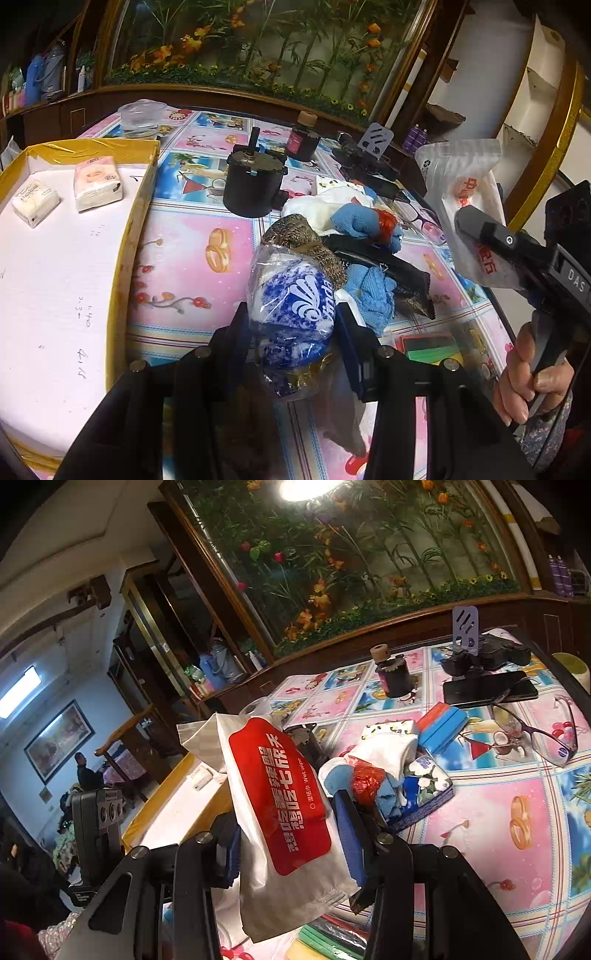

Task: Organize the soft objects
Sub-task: 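Carry the blue bag and the wipes pack over the tray with both tools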

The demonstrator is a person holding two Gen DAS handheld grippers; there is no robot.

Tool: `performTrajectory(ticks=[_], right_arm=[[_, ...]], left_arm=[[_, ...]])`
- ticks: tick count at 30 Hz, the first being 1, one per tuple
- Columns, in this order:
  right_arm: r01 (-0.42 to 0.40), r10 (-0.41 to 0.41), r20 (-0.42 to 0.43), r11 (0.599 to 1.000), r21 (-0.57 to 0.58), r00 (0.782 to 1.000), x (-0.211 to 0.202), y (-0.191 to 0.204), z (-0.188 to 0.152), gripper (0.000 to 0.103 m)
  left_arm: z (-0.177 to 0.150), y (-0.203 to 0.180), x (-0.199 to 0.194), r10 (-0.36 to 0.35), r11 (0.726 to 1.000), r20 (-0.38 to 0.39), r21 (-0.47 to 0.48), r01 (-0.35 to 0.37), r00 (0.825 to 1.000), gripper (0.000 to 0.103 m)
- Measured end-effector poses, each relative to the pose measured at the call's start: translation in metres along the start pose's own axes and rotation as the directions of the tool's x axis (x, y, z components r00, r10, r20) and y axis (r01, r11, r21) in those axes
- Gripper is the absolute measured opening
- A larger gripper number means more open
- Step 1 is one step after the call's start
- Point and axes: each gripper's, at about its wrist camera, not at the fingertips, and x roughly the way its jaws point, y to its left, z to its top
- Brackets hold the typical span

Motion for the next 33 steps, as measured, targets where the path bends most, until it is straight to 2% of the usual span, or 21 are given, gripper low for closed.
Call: performTrajectory(ticks=[3,7,11,13,14,15,16,18,20,24,28,33], right_arm=[[0.010,-0.009,-0.030,1.000,0.026,1.000,0.004,-0.004,-0.002,0.048],[-0.023,0.029,-0.069,0.997,0.073,0.997,0.010,-0.009,-0.006,0.048],[-0.049,0.055,-0.084,0.996,0.081,0.995,0.013,-0.007,-0.009,0.049],[-0.047,0.055,-0.090,0.994,0.095,0.994,0.015,-0.009,-0.011,0.049],[-0.048,0.058,-0.096,0.993,0.107,0.994,0.016,-0.012,-0.011,0.049],[-0.044,0.056,-0.098,0.992,0.119,0.994,0.017,-0.015,-0.012,0.049],[-0.038,0.051,-0.100,0.990,0.133,0.994,0.018,-0.019,-0.011,0.049],[-0.033,0.050,-0.101,0.986,0.161,0.994,0.019,-0.026,-0.011,0.049],[-0.021,0.039,-0.100,0.986,0.168,0.994,0.019,-0.029,-0.011,0.049],[-0.003,0.012,-0.064,0.991,0.134,0.998,0.012,-0.025,-0.008,0.049],[0.043,-0.044,-0.001,0.996,0.077,0.999,0.003,-0.019,-0.003,0.049],[0.110,-0.112,0.024,0.992,0.061,0.993,0.012,-0.008,-0.003,0.049]], left_arm=[[0.001,-0.003,0.013,0.032,0.999,-0.045,-0.005,-0.032,0.998,0.044],[0.004,-0.002,0.024,0.029,0.999,-0.073,-0.035,-0.032,0.997,0.044],[0.010,0.002,0.032,0.027,0.997,-0.093,-0.068,-0.033,0.995,0.065],[0.013,0.005,0.033,0.017,0.996,-0.087,-0.090,-0.025,0.996,0.065],[0.014,0.005,0.033,0.014,0.995,-0.078,-0.094,-0.021,0.997,0.064],[0.016,0.005,0.031,0.018,0.995,-0.063,-0.095,-0.024,0.998,0.052],[0.017,0.004,0.029,0.027,0.996,-0.043,-0.088,-0.030,0.999,0.049],[0.020,0.003,0.024,0.030,0.996,-0.003,-0.084,-0.030,1.000,0.049],[0.021,0.005,0.021,0.005,0.996,0.019,-0.089,-0.003,1.000,0.049],[0.021,0.007,0.009,-0.025,0.995,0.086,-0.090,0.032,0.996,0.049],[0.019,0.003,-0.012,-0.015,0.999,0.158,-0.040,0.021,0.987,0.049],[0.014,0.018,-0.031,-0.053,0.997,0.183,-0.044,0.062,0.982,0.049]])
